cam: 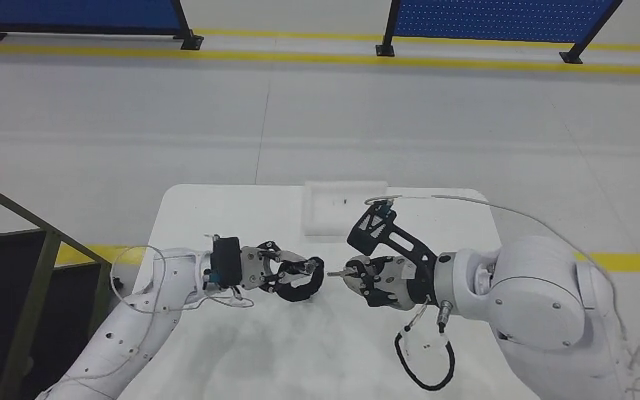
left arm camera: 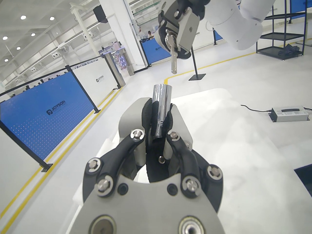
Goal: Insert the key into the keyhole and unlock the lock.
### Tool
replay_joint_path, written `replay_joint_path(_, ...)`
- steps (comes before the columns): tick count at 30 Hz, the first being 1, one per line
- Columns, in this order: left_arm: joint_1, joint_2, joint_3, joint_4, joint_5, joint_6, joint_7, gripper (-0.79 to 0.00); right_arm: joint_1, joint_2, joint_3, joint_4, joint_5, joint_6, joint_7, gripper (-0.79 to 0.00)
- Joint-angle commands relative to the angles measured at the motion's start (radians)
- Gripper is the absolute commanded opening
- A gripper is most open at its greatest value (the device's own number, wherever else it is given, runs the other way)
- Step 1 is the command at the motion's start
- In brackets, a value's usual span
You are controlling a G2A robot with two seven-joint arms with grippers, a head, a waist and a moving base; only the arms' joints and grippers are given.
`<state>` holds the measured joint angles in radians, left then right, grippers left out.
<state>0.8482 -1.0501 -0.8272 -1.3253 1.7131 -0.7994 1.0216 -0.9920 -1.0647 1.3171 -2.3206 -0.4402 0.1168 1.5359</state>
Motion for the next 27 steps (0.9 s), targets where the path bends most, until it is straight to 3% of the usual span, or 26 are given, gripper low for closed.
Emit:
replay_joint_path(1,-0.013,-0.004,0.029,0.019,0.018,0.033,0.032,-0.785,0.009,0.006,0.002,0.0,0.005,0.004,0.0,-0.785)
replay_joint_path(4,-0.028,-0.007,0.067,0.047,0.001,0.069,0.069,-0.785,0.015,0.011,0.009,-0.002,0.014,0.003,0.0,-0.785)
replay_joint_path(15,-0.028,-0.007,0.067,0.047,0.001,0.069,0.069,-0.785,0.015,0.011,0.009,-0.002,0.014,0.003,0.0,-0.785)
replay_joint_path(20,0.003,-0.007,0.048,0.015,-0.023,0.126,-0.006,-0.785,-0.025,0.015,0.015,0.006,0.036,0.004,-0.047,-0.785)
replay_joint_path(27,0.03,-0.009,0.025,-0.002,-0.045,0.189,-0.025,-0.785,-0.039,0.023,0.022,-0.008,0.061,0.055,-0.057,-0.785)
